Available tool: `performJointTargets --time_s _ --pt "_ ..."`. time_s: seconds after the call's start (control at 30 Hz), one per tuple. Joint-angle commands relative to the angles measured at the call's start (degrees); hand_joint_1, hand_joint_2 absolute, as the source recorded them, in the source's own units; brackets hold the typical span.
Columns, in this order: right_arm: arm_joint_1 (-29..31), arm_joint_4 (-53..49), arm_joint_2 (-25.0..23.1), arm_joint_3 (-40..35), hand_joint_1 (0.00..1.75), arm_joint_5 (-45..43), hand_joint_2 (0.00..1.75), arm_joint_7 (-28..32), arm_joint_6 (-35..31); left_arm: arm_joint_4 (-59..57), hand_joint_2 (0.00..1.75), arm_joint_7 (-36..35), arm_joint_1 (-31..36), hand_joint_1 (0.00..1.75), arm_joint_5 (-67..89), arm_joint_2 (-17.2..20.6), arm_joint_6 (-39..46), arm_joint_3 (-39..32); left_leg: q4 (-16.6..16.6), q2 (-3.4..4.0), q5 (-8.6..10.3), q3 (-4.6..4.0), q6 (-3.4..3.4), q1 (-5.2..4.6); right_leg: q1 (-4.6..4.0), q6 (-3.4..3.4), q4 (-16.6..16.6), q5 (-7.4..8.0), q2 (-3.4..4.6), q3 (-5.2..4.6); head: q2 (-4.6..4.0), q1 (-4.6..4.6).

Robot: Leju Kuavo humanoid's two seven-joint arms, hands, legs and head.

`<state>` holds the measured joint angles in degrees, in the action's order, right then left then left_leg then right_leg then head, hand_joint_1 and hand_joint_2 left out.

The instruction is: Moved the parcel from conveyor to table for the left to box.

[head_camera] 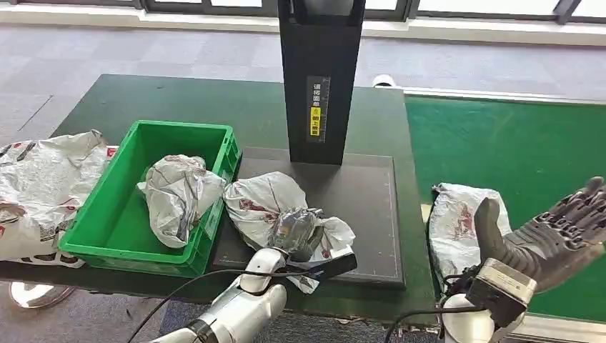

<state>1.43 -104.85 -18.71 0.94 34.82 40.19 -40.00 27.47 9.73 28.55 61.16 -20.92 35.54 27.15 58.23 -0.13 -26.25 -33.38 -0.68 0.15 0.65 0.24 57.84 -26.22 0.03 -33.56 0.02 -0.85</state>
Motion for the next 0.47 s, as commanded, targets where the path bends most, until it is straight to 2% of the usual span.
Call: performJointTargets --time_s 0.03,0.1,0.23,0.27,0.37,0.43,0.47 --pt "-0.37 0.05 -1.29 0.40 0.00 0.03 1.75 -0.19 0.00 30.01 1.75 -5.41 -6.81 1.75 22.60 3.52 4.46 -5.17 -0.02 0.11 0.00 -0.02 -0.02 0.02 -0.03 -0.03 -0.03 0.03 0.10 -0.06 0.00 0.00" --pt "-0.54 -0.40 -1.29 0.87 0.00 -0.02 1.75 -0.19 0.00 40.65 1.75 -4.69 -9.04 1.75 27.80 3.28 4.46 -6.29 -0.05 0.17 -0.02 -0.01 -0.02 0.04 -0.04 -0.05 -0.07 0.04 0.15 -0.06 0.00 0.02" --pt "-0.93 -1.36 -1.29 2.36 0.00 -0.39 1.75 -0.19 0.00 58.28 1.75 -8.61 -8.42 1.75 28.84 10.19 4.46 -1.19 0.02 0.20 -0.06 -0.05 -0.03 0.03 -0.04 -0.04 0.01 0.00 0.18 -0.14 0.00 0.00" --pt "-0.95 -1.47 -1.29 2.57 0.00 -0.43 1.75 -0.19 0.00 59.61 1.75 -8.56 -8.30 1.75 28.84 10.58 4.46 -1.18 -0.01 0.25 -0.05 -0.05 -0.05 0.05 -0.06 -0.05 -0.01 0.02 0.26 -0.15 0.00 0.00" --pt "-1.20 -2.67 -1.29 4.07 0.00 -0.65 1.75 -0.19 0.00 67.58 1.75 -4.75 -9.48 1.75 28.84 9.08 4.46 -2.72 0.00 0.16 -0.02 -0.09 -0.04 0.04 -0.05 -0.04 0.01 0.00 0.16 -0.19 0.00 0.02" --pt "-1.35 -3.14 -1.29 4.56 0.00 -0.75 1.75 -0.19 0.00 71.07 1.75 -1.74 -10.72 1.75 28.84 6.74 4.46 -4.35 -0.11 0.14 -0.02 0.07 -0.06 0.06 -0.07 -0.06 -0.10 -0.01 0.13 -0.02 0.00 0.02" --pt "-1.41 -3.21 -1.29 4.75 0.00 -0.81 1.75 -0.19 0.00 71.86 1.75 -1.00 -11.28 1.75 28.84 5.89 4.46 -4.88 0.05 0.11 -0.05 -0.11 -0.03 0.08 -0.09 -0.03 0.01 -0.02 0.09 -0.16 0.00 0.02"
